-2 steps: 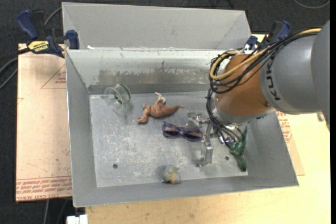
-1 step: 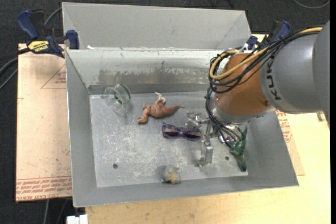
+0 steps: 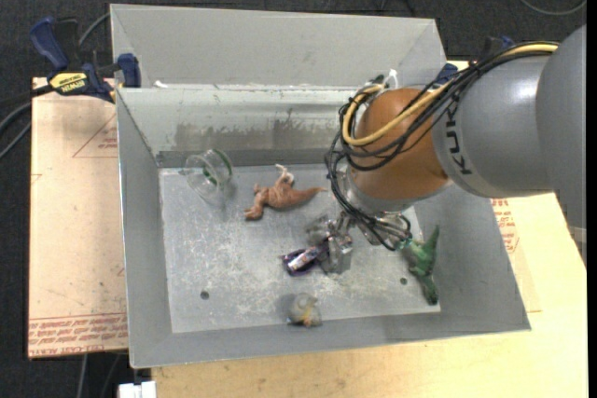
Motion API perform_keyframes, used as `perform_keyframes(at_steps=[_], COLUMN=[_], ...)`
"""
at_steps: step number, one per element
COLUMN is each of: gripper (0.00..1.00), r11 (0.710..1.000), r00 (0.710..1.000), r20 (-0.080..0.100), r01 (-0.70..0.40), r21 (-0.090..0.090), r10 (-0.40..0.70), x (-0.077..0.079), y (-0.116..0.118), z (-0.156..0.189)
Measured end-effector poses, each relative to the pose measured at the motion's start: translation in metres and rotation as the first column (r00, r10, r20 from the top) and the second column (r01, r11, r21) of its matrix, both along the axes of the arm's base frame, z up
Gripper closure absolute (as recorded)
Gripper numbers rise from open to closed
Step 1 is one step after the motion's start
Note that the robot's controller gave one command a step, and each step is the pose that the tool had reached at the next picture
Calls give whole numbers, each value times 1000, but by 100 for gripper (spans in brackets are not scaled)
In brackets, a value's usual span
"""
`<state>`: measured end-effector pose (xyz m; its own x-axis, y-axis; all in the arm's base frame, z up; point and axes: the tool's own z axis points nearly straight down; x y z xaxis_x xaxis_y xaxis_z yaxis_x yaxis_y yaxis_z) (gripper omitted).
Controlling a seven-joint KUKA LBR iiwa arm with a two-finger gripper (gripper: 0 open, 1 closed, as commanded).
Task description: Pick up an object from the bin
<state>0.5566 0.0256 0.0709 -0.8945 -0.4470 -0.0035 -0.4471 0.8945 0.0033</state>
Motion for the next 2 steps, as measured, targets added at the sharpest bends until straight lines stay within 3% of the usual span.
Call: perform_keyframes(at_steps=[1, 2], gripper=[100, 100], r11=[1000, 1000], r00=[1000, 1000], r20=[0, 2], r01=[0, 1], r21=[0, 2], r10=[0, -1], x=[0, -2], y=[0, 8], z=[0, 78])
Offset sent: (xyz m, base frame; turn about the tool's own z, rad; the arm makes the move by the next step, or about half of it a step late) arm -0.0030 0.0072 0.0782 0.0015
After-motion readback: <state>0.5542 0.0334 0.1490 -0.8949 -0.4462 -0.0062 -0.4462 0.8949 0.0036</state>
